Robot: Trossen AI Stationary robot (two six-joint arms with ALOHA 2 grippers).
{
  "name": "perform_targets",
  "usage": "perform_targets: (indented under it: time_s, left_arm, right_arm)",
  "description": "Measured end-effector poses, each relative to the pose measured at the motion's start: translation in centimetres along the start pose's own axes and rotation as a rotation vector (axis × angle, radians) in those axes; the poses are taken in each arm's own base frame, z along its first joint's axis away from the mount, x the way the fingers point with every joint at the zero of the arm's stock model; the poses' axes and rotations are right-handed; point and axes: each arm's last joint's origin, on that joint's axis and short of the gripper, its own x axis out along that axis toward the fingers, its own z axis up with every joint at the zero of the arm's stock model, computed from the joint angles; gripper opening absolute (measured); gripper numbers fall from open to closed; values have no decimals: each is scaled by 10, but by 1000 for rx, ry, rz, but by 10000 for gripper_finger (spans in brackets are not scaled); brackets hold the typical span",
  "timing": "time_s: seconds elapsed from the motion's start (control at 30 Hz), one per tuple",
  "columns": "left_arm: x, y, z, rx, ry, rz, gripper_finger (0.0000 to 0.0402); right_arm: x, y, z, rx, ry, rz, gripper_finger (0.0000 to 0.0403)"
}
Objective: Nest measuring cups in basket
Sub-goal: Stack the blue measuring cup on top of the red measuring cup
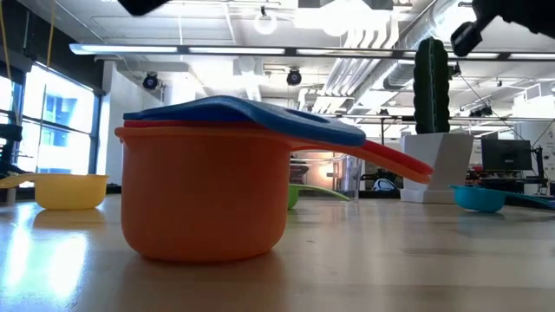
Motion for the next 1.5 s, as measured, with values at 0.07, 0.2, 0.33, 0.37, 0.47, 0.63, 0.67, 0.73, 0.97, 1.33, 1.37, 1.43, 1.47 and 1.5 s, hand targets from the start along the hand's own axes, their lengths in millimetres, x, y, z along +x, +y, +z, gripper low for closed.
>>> perform_targets:
  time_s: [0.07, 0.2, 0.33, 0.37, 0.47, 0.63, 0.67, 0.73, 0.97, 1.33, 1.37, 1.43, 1.47, 1.5]
  left_arm:
    - [2, 1, -1, 0, 13, -6, 62]
    - [4, 3, 2, 17, 10, -31, 62]
    - [5, 6, 4, 36, 7, -30, 62]
    - [5, 6, 4, 37, 5, -31, 62]
    - [5, 5, 5, 60, -7, -36, 62]
    - [7, 5, 5, 80, -11, -40, 62]
    - [7, 5, 5, 82, -11, -40, 62]
    - [7, 4, 5, 96, -14, -41, 62]
    - [10, 5, 6, 113, -13, -39, 62]
    - [42, 6, -3, 142, 63, -57, 62]
    - [43, 7, -3, 142, 66, -54, 62]
    - [44, 8, -2, 141, 55, -55, 62]
    - [44, 9, -1, 139, 52, -54, 62]
    - [45, 10, -1, 137, 52, -53, 62]
  right_arm:
    - [11, 1, -1, 21, 72, -7, 0]
    - [33, 1, -12, 98, 237, -56, 0]
    - [50, 0, -34, 182, 393, -182, 0]
    - [53, 0, -41, 206, 433, -206, 0]
    - [61, 3, -60, 281, 510, -267, 0]
    - [70, 11, -87, 367, 582, -370, 0]
    - [73, 13, -91, 376, 593, -382, 0]
    - [78, 19, -99, 380, 611, -398, 0]
    - [111, 43, -119, 298, 676, -400, 0]
    - [160, 56, -156, 171, 858, -475, 0]
    - [163, 56, -160, 166, 872, -480, 0]
    - [170, 55, -170, 163, 899, -485, 0]
    - [172, 55, -175, 164, 912, -485, 0]
    - [175, 54, -180, 161, 921, -489, 0]
